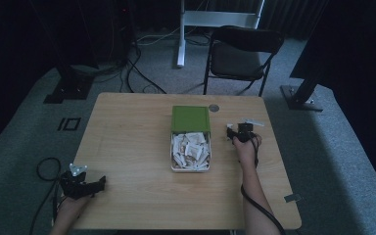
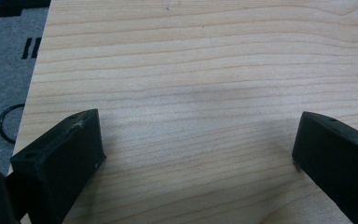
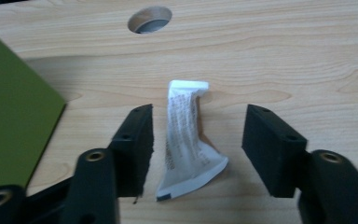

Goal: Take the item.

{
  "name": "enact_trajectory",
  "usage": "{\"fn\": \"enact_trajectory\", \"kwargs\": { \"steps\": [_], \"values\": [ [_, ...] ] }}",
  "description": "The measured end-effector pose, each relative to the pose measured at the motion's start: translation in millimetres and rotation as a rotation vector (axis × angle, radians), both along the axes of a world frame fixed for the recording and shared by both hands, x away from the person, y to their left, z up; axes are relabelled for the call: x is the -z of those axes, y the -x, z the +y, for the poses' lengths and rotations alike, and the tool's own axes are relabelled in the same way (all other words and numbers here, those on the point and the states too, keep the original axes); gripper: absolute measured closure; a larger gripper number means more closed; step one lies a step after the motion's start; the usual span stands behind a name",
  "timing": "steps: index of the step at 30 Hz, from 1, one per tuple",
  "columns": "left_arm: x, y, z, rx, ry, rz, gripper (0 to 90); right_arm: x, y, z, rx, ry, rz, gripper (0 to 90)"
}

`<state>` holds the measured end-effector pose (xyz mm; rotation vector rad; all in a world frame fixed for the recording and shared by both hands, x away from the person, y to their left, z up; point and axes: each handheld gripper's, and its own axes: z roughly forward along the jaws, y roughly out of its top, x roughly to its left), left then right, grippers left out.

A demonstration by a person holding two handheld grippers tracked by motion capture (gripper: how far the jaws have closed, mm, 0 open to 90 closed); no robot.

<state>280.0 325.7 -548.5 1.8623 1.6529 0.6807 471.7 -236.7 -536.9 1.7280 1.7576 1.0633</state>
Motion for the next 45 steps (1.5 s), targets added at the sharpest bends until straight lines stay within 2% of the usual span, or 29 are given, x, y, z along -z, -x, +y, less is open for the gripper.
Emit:
{"fn": "enact_trajectory", "kwargs": {
  "steps": [4, 10, 13, 18, 20, 23, 29, 32, 42, 45],
  "values": [
    [0.0, 0.0, 0.0, 0.0, 0.0, 0.0, 2.6, 2.5, 7.6, -1.6, -0.013, -0.009, -0.019, 29.9],
    [0.0, 0.0, 0.0, 0.0, 0.0, 0.0, 2.6, -1.9, 20.4, -7.6, -0.03, -0.011, -0.04, 27.7],
    [0.0, 0.0, 0.0, 0.0, 0.0, 0.0, 2.6, -5.6, 27.7, -10.8, -0.019, -0.034, -0.06, 21.1],
    [0.0, 0.0, 0.0, 0.0, 0.0, 0.0, 2.6, -8.0, 40.2, -15.4, -0.033, -0.016, -0.066, 21.0],
    [0.0, 0.0, 0.0, 0.0, 0.0, 0.0, 2.6, -7.9, 45.9, -18.2, -0.04, -0.016, -0.058, 20.2],
    [0.0, 0.0, 0.0, 0.0, 0.0, 0.0, 2.6, -6.1, 54.2, -21.4, -0.077, 0.013, -0.036, 18.1],
    [0.0, 0.0, 0.0, -0.001, 0.0, 0.0, 2.6, -5.6, 69.9, -27.7, -0.086, 0.019, -0.029, 18.1],
    [0.0, 0.0, 0.0, 0.0, 0.0, 0.0, 2.6, -4.6, 81.2, -30.1, -0.093, 0.038, -0.03, 18.1],
    [0.0, 0.0, 0.0, -0.001, 0.0, 0.0, 2.6, 0.2, 112.4, -33.8, -0.078, 0.052, -0.043, 18.0],
    [0.1, -0.1, 0.0, -0.001, 0.0, -0.001, 2.6, 0.9, 123.7, -37.4, -0.061, 0.036, -0.053, 18.0]
  ]
}}
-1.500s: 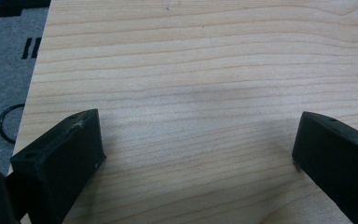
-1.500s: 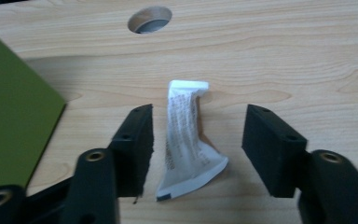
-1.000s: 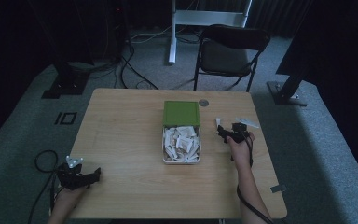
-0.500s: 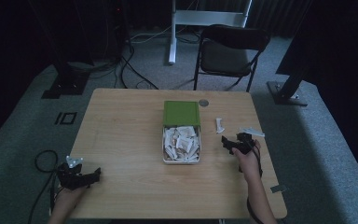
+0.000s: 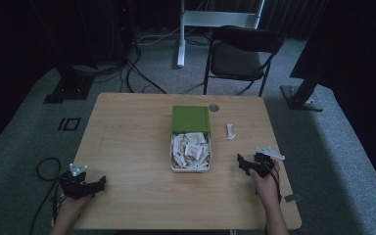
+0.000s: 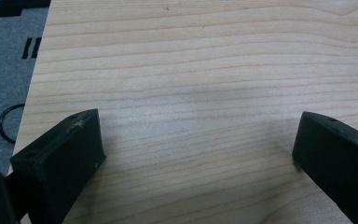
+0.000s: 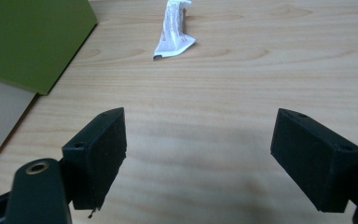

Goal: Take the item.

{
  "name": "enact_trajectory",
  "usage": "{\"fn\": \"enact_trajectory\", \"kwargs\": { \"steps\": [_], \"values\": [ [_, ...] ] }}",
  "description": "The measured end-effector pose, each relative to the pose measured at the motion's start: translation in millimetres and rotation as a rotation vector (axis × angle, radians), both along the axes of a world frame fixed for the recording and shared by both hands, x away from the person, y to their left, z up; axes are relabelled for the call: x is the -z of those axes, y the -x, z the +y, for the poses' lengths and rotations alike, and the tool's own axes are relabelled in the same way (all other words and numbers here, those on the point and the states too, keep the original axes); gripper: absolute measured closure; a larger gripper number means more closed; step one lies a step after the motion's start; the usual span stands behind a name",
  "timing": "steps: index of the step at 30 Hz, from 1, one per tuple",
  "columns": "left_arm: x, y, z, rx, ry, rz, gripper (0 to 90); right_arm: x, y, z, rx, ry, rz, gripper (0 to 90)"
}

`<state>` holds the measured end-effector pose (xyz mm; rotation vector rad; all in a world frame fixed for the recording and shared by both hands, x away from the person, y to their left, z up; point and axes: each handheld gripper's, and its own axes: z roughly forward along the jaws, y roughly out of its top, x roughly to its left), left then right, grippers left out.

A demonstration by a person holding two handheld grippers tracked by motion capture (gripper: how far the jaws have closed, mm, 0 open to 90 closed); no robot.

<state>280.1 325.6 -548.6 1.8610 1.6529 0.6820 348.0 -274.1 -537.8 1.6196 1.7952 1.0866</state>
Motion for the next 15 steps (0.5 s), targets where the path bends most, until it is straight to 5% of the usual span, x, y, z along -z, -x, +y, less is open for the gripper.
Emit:
{"fn": "enact_trajectory", "kwargs": {
  "steps": [15],
  "values": [
    [-0.1, 0.1, 0.1, 0.001, -0.002, 0.001, 2.6, 10.2, 43.8, -20.1, 0.025, 0.052, 0.044, 18.1]
  ]
}}
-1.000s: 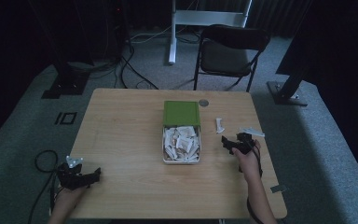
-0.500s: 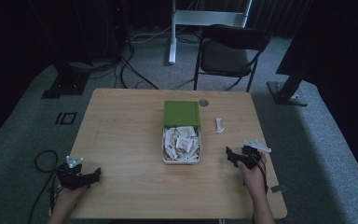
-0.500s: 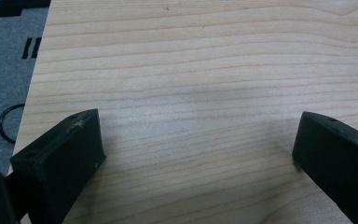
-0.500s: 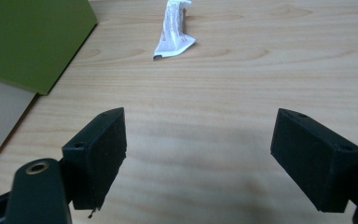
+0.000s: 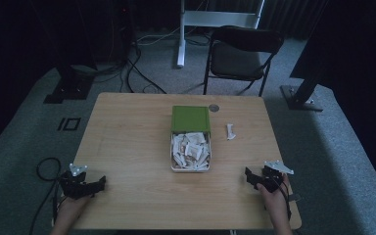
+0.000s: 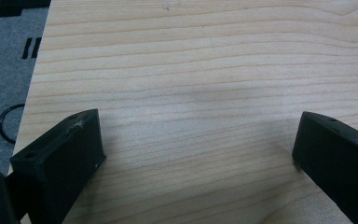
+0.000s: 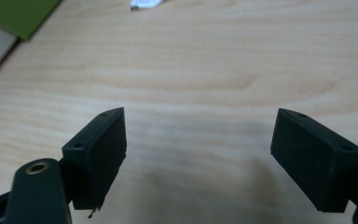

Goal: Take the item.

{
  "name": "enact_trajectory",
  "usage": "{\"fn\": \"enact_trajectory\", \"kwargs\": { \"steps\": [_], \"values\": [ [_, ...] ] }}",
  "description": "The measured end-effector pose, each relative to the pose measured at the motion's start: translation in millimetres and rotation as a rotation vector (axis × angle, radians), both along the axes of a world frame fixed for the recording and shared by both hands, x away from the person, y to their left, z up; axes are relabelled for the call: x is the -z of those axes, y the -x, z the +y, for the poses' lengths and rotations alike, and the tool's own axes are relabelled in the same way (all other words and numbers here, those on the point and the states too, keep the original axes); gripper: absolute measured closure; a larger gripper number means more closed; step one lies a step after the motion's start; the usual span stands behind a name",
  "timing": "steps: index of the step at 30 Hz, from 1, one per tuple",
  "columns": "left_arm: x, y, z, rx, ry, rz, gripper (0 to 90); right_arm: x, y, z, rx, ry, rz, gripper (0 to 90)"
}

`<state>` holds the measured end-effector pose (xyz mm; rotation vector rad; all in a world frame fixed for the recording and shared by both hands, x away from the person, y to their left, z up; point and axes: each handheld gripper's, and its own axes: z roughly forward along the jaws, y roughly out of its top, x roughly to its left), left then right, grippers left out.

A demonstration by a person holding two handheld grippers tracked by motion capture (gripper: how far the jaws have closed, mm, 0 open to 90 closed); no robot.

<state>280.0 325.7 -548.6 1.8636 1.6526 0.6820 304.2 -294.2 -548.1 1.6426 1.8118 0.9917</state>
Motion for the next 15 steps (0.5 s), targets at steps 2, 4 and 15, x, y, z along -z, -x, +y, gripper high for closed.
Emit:
{"fn": "enact_trajectory", "kwargs": {
  "steps": [2, 4, 15],
  "values": [
    [0.0, 0.0, 0.0, 0.0, 0.0, 0.0, 2.6, 2.5, 3.7, -1.5, 0.005, 0.011, 0.011, 18.1],
    [0.0, 0.0, 0.0, 0.0, 0.0, 0.0, 2.6, 3.9, 7.0, -2.3, 0.008, 0.014, 0.024, 18.1],
    [0.0, 0.0, 0.0, 0.0, 0.0, 0.0, 2.6, 5.6, 25.5, -7.8, 0.054, 0.086, 0.065, 18.1]
  ]
}}
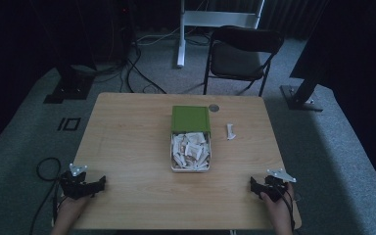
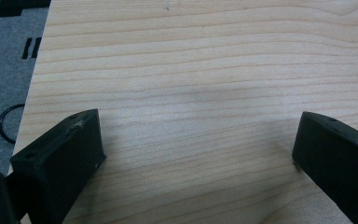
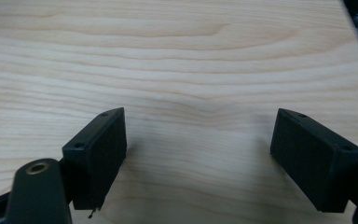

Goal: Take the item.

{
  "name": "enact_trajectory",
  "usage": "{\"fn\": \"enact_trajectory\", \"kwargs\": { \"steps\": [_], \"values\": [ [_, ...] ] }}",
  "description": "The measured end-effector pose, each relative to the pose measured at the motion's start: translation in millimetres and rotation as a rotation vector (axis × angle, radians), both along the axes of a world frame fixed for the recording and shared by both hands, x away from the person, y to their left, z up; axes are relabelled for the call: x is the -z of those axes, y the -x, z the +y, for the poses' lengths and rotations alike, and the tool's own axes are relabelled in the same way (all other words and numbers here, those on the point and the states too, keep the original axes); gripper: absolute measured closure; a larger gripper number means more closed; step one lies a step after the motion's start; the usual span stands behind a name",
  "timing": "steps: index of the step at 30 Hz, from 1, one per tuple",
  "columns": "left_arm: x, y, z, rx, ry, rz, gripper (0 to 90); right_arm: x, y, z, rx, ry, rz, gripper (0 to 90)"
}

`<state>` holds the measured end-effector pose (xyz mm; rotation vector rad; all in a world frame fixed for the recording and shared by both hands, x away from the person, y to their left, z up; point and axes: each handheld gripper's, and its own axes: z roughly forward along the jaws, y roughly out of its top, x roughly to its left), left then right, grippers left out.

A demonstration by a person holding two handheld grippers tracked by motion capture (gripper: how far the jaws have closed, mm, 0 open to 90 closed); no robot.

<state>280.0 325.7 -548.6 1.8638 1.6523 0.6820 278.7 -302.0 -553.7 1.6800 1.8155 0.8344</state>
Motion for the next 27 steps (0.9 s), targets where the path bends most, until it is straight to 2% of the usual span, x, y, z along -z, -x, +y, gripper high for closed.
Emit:
{"fn": "enact_trajectory", "kwargs": {
  "steps": [4, 9, 11, 27],
  "values": [
    [0.0, 0.0, 0.0, 0.0, 0.0, 0.0, 2.6, 0.3, 4.3, -3.4, 0.041, 0.011, 0.004, 18.1],
    [0.0, 0.1, 0.0, 0.0, 0.0, 0.0, 2.6, 0.4, 5.7, -3.3, 0.046, 0.012, 0.008, 17.1],
    [0.0, 0.1, -0.1, 0.0, 0.0, 0.0, 2.6, 0.7, 5.2, -3.8, 0.05, 0.01, 0.013, 13.8],
    [0.0, 0.1, 0.0, 0.0, 0.0, 0.0, 2.6, 0.8, 2.0, -3.8, 0.058, 0.012, 0.016, 12.5]
  ]
}}
